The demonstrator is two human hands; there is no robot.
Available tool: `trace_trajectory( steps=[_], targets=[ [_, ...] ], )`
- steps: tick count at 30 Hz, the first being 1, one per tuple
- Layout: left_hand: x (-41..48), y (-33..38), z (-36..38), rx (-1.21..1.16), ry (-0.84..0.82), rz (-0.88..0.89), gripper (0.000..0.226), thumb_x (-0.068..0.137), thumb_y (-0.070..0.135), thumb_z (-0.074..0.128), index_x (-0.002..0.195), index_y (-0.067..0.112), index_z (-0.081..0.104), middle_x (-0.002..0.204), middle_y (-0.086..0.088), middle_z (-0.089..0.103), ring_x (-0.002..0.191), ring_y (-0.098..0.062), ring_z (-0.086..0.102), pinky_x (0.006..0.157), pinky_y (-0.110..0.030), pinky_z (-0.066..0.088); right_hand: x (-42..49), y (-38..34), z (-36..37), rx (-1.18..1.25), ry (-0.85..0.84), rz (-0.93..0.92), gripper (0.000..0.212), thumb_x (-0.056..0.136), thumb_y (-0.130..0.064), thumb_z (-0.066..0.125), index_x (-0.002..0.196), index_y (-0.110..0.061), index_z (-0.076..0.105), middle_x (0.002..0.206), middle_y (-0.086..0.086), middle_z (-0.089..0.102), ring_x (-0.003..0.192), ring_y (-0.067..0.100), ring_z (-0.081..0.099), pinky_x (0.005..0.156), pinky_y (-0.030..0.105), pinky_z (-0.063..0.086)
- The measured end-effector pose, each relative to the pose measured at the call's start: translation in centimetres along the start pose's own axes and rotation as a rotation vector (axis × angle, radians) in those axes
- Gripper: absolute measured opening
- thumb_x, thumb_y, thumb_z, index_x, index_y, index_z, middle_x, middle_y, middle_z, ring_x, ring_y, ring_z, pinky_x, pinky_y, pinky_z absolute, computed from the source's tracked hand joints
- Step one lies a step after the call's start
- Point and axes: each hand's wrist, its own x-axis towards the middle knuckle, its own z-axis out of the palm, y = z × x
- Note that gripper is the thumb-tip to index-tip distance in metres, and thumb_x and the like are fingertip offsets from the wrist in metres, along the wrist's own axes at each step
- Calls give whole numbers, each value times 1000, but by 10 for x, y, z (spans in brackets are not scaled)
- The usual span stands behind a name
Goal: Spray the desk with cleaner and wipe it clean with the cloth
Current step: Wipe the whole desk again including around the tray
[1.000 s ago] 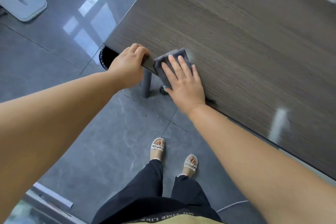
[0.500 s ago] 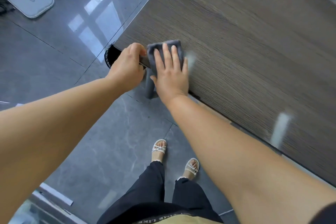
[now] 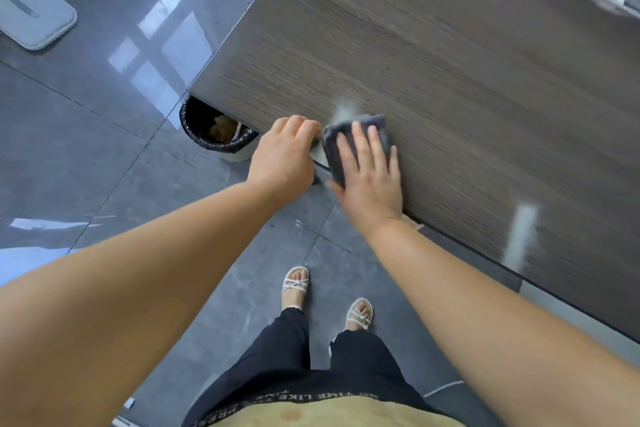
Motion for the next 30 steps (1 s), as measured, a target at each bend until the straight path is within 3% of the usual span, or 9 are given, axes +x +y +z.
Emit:
trace_trajectory(
  steps=[5, 12, 18, 21, 25, 30],
  targets=[
    [-2, 29, 7, -56, 80, -133, 41, 84, 2, 42, 124, 8, 51, 128, -11, 46, 116, -30, 40, 92, -34, 35, 4, 4, -2, 19, -16, -58, 82, 69, -50, 76, 140, -21, 46, 147, 4, 42, 134, 25, 42, 101, 50, 40],
    [-21, 100, 43, -84, 11, -66, 42, 82, 1, 46, 122, 11, 52, 127, -8, 47, 116, -29, 40, 92, -35, 36, -65, 90, -3, 32, 54, -96, 83, 71, -44, 76, 142, -21, 38, 147, 6, 42, 134, 26, 42, 100, 53, 40],
    [-37, 184, 85, -60, -34, 35, 38, 83, 4, 47, 120, 9, 55, 124, -10, 51, 113, -33, 44, 92, -39, 38, -137, 177, -13, 4, 1, -78, 63, 85, -47, 42, 142, -23, 29, 148, 5, 41, 135, 26, 40, 102, 53, 40],
    [-43, 223, 109, -39, -49, 95, 34, 80, 7, 47, 112, 7, 59, 116, -14, 55, 104, -37, 49, 85, -43, 44, -171, 218, -15, -7, 5, -88, 68, 83, -48, 52, 142, -22, 30, 149, 6, 40, 135, 27, 40, 103, 55, 38],
    [-52, 284, 147, -4, -80, 186, 28, 79, 7, 54, 106, 8, 61, 109, -13, 59, 98, -38, 52, 78, -40, 45, -220, 278, -20, -25, -17, -63, 63, 86, -49, 42, 142, -23, 31, 149, 5, 39, 137, 25, 35, 104, 55, 37],
    [-61, 358, 182, -8, -136, 291, 36, 74, 9, 49, 108, 8, 61, 109, -12, 59, 101, -36, 52, 78, -39, 44, -277, 346, -24, -48, -36, -42, 74, 79, -49, 60, 142, -23, 31, 151, 6, 36, 138, 24, 26, 104, 57, 34]
  ],
)
